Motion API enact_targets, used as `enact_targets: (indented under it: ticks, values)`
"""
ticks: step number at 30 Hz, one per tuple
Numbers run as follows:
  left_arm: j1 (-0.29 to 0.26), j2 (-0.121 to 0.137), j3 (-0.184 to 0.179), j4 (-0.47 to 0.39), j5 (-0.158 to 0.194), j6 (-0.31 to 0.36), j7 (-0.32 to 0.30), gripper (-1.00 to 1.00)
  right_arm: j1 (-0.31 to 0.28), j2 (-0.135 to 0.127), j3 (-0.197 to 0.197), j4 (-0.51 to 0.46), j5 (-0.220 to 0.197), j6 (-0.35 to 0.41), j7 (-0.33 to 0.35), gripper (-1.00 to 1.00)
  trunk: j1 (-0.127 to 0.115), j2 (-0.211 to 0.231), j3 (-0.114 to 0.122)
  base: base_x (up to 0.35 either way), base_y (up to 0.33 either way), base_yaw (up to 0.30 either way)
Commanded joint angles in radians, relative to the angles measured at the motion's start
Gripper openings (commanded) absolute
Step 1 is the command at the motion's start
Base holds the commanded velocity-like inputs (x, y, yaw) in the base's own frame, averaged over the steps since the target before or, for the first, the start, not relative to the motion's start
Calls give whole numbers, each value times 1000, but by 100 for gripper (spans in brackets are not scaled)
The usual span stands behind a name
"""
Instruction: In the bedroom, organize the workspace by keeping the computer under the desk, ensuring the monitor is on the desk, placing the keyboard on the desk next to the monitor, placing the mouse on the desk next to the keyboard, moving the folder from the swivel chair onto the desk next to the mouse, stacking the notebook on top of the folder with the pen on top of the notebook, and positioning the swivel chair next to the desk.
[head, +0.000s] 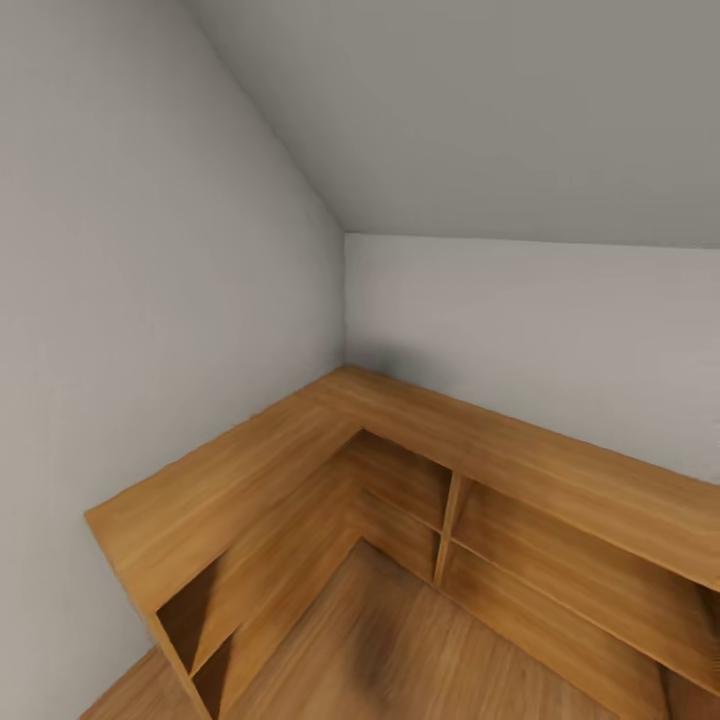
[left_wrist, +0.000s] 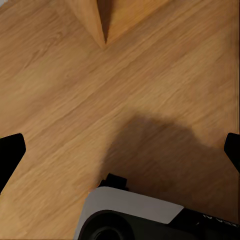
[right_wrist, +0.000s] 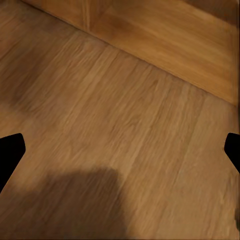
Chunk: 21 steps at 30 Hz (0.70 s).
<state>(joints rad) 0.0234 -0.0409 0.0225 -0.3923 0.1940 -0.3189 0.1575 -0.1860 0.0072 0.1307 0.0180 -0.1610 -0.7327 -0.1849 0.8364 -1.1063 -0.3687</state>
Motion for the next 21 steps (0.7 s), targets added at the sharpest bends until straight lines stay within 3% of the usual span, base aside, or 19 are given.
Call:
enact_targets:
  ticks: [1,11,21]
  values:
    - [1,-1,2,-2,2,-1,1,100,-1,0,9,2,-8,-4,-2,100,1,-1,-1,330,1,-291]
    - [1,0,2,-2,2,0,0,100,-1,0,9,2,-8,-4,-2,100,1,-1,-1,315,0,-291]
    - [1,0,2,-2,2,0,0,100,-1,0,9,2,-8,-4,-2,100,1,-1,-1,56,0,-294]
